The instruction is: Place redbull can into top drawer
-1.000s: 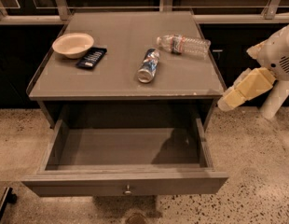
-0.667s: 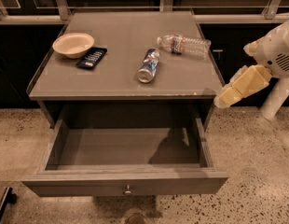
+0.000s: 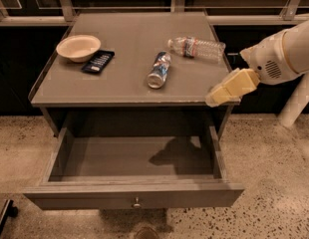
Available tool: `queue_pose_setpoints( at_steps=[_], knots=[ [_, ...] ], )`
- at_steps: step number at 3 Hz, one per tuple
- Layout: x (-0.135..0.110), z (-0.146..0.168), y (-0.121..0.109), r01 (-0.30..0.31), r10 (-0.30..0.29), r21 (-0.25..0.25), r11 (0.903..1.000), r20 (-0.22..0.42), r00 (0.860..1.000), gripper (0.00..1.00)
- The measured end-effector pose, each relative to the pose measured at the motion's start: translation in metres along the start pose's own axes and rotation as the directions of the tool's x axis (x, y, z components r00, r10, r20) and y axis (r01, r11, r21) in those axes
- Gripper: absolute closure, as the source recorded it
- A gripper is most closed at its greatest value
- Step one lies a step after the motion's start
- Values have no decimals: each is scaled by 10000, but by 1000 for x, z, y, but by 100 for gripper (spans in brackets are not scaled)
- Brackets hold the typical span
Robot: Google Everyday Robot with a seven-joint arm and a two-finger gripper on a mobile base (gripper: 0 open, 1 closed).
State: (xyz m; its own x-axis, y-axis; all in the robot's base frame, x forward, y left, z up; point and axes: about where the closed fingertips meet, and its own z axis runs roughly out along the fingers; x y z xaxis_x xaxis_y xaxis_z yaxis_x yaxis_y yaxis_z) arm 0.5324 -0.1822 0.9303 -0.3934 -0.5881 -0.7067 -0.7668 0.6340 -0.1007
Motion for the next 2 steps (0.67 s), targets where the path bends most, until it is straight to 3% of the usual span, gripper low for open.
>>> queue_pose_setpoints(
  at_steps=[2],
  knots=[
    [-33, 58, -29, -495, 534, -407, 9979, 1011, 9934, 0]
  ],
)
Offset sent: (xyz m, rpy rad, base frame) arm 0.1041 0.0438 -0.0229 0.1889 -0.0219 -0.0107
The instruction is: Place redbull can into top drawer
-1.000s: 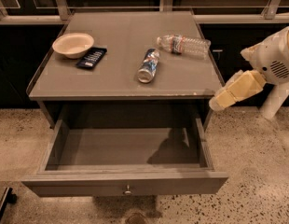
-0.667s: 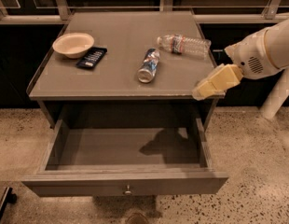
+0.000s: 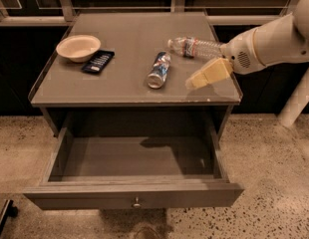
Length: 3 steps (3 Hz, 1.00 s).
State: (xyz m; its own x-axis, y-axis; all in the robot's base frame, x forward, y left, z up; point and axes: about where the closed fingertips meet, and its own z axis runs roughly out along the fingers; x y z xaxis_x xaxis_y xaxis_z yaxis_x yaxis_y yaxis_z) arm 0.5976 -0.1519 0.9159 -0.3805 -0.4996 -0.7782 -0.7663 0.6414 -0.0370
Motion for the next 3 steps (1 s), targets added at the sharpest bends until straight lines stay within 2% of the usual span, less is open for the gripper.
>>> queue_pose_setpoints(
  at_steps=[1, 2, 3],
  knots=[
    [-17, 61, -18, -275, 282, -220, 9994, 302, 9991, 0],
    [-18, 63, -18, -274, 281, -246, 9993, 302, 9991, 0],
    [-16, 57, -18, -527, 527, -16, 9986, 703, 9961, 0]
  ],
)
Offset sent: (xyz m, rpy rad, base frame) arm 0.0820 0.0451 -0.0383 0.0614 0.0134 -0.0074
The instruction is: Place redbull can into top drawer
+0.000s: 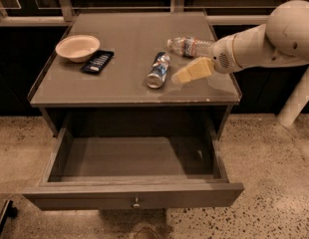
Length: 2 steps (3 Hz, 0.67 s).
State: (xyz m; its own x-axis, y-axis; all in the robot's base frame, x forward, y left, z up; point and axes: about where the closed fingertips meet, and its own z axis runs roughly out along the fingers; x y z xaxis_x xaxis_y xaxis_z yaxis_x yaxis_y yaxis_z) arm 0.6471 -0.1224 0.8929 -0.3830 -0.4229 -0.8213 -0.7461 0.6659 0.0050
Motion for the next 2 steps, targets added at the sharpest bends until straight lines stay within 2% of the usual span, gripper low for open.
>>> queue_pose_setpoints(
  at_steps=[1, 2],
  knots=[
    [-11, 22, 7, -40, 57, -329, 9994, 512, 9987, 0],
    [-28, 55, 16, 204, -131, -816, 9965, 888, 9960, 0]
  ],
)
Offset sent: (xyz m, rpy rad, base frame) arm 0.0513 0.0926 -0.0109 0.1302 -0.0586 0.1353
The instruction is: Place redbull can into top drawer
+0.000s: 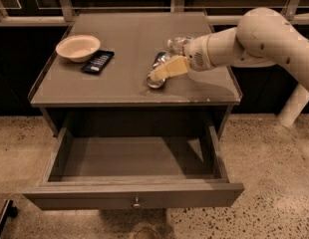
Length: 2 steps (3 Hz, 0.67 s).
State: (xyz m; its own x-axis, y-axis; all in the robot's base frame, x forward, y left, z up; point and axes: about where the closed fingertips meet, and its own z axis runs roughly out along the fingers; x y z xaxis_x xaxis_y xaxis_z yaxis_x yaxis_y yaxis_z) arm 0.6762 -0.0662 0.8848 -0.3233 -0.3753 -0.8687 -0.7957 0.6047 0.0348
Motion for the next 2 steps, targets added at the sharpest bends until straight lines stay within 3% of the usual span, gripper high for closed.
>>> queue_pose_setpoints(
  at_steps=[1, 2],
  knots=[
    [-5, 22, 4, 94, -91, -273, 9996, 124, 9999, 0],
    [10, 44, -1, -18, 16, -145, 9999, -147, 9999, 0]
  ],
)
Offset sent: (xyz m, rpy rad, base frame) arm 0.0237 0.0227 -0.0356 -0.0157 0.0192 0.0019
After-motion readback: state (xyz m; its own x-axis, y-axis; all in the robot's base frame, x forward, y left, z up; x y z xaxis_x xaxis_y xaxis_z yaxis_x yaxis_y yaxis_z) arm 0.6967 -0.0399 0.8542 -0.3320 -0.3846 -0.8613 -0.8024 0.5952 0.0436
